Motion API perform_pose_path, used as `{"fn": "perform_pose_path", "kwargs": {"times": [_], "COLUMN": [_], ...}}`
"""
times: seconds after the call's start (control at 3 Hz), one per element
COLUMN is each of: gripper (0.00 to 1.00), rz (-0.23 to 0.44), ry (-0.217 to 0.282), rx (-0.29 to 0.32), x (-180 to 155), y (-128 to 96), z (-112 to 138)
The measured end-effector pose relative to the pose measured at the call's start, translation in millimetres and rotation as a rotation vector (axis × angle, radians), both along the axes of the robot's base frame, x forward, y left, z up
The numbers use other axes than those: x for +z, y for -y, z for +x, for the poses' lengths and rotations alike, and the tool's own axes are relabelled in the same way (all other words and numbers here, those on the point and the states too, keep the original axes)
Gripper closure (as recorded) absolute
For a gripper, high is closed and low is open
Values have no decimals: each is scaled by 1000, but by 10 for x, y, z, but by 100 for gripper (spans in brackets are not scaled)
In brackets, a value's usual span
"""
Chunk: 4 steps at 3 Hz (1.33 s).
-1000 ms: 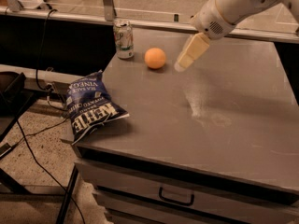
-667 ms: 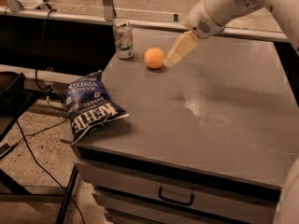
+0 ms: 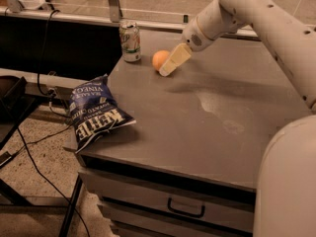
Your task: Move orange near blue chip bag
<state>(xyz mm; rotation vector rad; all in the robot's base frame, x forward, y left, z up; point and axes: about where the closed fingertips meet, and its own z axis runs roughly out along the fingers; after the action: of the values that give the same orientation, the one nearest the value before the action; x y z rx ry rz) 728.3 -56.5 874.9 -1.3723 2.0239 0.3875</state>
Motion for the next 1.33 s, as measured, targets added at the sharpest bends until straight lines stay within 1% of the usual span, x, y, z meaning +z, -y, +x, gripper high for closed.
{"fn": "perform_pose_path", "kwargs": {"times": [0.33,0.67,1.0,1.33], "gripper": [18,42,65,88], "rz": [23,37,52,84], "ry": [-10,-11,-11,-19], "rx": [3,26,80,149], "x": [-156,-179,-88,54], "y": [-105,-192,-241,-247], "z": [85,109,12,-269]}}
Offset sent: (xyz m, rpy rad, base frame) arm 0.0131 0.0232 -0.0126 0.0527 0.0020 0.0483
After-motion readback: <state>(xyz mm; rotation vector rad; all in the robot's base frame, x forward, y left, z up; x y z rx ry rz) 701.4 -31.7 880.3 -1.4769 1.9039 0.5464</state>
